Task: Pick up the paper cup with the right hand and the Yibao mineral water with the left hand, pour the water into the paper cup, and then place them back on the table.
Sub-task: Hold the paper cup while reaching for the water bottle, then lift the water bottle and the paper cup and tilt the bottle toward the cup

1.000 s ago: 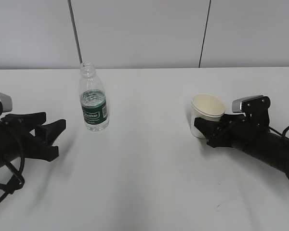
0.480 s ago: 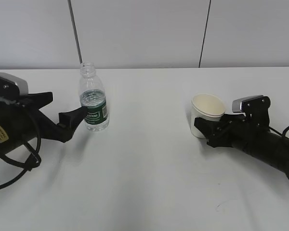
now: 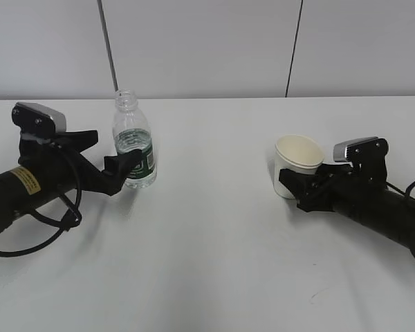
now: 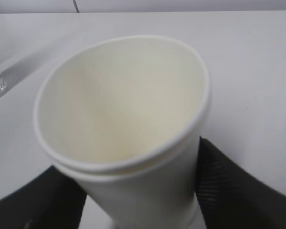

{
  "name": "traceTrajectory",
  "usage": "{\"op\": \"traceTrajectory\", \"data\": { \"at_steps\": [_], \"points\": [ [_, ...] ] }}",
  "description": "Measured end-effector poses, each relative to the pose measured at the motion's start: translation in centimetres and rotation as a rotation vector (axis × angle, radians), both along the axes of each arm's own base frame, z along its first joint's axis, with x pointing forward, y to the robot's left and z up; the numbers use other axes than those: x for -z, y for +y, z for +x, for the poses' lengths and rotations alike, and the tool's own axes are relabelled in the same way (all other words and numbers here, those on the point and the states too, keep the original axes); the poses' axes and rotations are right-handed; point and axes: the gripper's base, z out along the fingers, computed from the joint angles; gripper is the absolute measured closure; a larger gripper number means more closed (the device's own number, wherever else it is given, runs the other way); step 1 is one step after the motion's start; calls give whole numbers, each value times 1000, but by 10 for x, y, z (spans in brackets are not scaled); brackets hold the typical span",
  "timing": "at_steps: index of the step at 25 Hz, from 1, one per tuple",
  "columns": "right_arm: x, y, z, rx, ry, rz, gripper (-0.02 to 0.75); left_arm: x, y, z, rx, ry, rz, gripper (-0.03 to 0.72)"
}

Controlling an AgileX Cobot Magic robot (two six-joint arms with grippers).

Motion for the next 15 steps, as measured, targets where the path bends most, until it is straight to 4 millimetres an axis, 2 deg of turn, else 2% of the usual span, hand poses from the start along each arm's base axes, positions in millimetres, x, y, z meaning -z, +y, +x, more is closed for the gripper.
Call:
{"op": "traceTrajectory", "data": {
  "at_steps": [15],
  "points": [
    [0, 0, 0, 0, -1, 1, 229, 9, -27, 29, 76, -22, -44, 85]
  ]
}}
